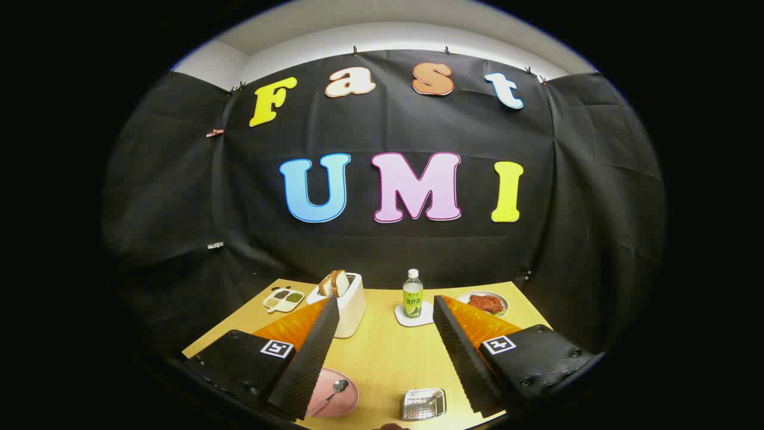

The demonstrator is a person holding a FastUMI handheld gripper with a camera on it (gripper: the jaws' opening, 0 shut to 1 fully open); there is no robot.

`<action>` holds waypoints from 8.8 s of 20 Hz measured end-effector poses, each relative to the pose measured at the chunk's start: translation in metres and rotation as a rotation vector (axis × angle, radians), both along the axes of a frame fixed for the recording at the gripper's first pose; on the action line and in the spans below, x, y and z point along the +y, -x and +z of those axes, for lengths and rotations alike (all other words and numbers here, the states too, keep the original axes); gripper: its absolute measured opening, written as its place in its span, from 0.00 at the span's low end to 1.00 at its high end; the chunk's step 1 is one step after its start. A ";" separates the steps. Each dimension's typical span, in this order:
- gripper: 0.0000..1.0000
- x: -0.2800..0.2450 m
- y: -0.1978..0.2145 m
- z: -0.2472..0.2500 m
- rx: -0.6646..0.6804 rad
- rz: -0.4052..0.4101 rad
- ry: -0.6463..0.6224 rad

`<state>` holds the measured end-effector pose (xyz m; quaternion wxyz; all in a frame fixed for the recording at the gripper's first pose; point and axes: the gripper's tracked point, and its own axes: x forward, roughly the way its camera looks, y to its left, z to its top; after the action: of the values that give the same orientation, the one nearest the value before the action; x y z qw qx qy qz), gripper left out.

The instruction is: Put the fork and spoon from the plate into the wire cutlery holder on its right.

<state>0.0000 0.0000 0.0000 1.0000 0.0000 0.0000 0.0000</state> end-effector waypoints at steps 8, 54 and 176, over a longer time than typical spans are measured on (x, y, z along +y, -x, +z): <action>0.98 0.001 0.002 -0.001 -0.005 -0.007 -0.011; 0.75 0.122 -0.004 -0.347 1.043 0.096 0.060; 0.23 0.176 0.001 -0.403 1.261 0.241 0.079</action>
<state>-0.0010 0.1760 -0.4027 0.8002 -0.0369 0.5880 0.1124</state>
